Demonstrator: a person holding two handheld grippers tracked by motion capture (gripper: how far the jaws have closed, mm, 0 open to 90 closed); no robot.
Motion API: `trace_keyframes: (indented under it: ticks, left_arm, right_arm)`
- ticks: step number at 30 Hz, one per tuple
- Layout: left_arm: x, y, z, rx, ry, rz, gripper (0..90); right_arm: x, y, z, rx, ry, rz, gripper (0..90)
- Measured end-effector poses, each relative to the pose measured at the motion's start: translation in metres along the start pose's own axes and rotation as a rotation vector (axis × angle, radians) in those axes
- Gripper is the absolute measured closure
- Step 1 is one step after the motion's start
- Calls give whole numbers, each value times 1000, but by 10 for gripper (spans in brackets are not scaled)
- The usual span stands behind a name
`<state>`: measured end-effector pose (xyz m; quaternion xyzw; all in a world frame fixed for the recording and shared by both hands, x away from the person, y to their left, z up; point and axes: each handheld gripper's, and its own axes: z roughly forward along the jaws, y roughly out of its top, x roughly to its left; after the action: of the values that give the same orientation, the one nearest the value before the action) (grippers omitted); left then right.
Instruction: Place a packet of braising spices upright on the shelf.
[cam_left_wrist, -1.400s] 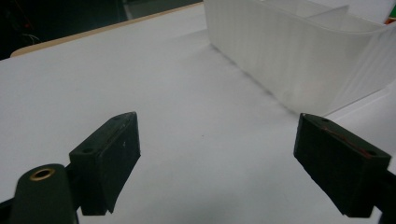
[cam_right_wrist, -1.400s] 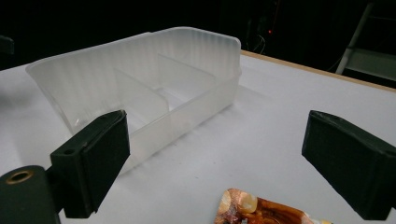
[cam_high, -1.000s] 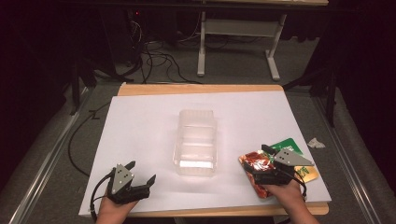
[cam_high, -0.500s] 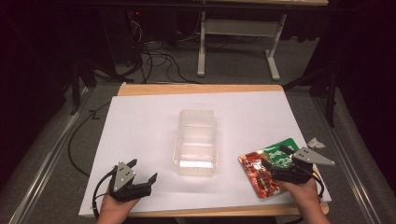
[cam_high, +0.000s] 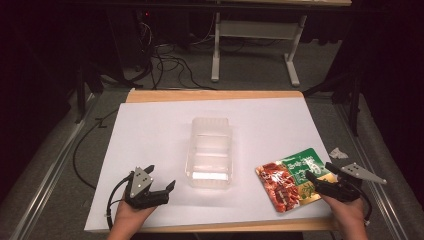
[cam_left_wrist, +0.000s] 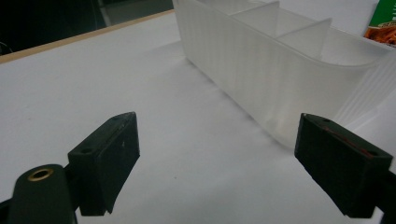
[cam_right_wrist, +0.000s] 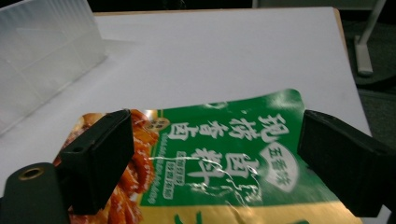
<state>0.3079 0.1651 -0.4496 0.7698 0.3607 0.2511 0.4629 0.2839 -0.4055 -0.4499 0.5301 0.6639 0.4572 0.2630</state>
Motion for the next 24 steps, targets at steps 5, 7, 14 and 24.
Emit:
trace_keyframes:
  ticks: [5,7,14,24]
  left_arm:
    - [0,3,7,5,5,-6,145]
    - [0,3,9,9,2,-8,146]
    - [3,5,12,6,10,-20,147]
    - [3,4,12,2,6,-12,148]
  right_arm:
    - [-11,-7,-9,15,-25,31,113]
    - [-15,-10,-12,17,-38,44,112]
    - [-28,-17,-20,36,-59,104,109]
    - [-42,-27,-18,106,-71,191,128]
